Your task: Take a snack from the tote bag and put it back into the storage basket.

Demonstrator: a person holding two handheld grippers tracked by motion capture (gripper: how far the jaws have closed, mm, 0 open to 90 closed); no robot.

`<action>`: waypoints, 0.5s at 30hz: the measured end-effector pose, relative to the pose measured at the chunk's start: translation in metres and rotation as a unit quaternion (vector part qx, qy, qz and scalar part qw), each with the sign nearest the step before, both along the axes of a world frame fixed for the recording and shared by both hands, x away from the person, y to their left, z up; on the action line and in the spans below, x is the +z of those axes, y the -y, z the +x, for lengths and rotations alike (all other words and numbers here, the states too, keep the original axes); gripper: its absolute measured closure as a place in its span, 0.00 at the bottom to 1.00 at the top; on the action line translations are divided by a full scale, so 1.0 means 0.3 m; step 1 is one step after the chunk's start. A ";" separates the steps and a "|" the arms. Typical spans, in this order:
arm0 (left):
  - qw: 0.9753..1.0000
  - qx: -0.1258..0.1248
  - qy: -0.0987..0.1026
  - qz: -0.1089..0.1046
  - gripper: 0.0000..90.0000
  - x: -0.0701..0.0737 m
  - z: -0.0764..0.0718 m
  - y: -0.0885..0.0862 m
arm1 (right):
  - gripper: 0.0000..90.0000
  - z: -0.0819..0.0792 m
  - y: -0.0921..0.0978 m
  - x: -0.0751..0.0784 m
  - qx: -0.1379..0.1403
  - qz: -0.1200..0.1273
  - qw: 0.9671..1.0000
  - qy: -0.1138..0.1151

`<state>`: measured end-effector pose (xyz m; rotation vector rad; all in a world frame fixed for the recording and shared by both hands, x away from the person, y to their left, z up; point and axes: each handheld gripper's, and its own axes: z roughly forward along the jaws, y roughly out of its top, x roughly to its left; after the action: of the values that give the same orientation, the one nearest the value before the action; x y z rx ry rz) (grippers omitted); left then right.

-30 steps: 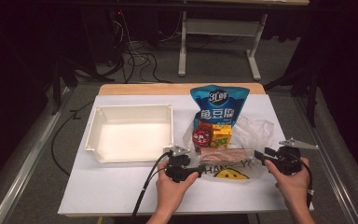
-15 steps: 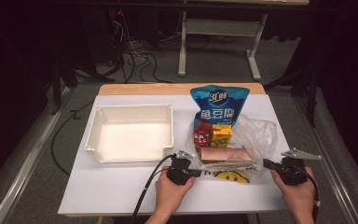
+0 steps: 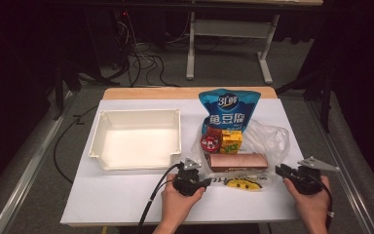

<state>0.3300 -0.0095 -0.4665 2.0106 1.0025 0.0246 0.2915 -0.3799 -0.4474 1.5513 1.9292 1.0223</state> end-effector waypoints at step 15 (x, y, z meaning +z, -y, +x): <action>0.994 0.104 0.034 0.030 0.60 0.037 0.069 0.032 | 0.64 0.241 -0.140 0.056 0.046 -0.030 0.998 0.010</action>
<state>0.3508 -0.0192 -0.4555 1.9371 1.1766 0.2364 0.3638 -0.3379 -0.4305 1.4261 2.0155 1.0031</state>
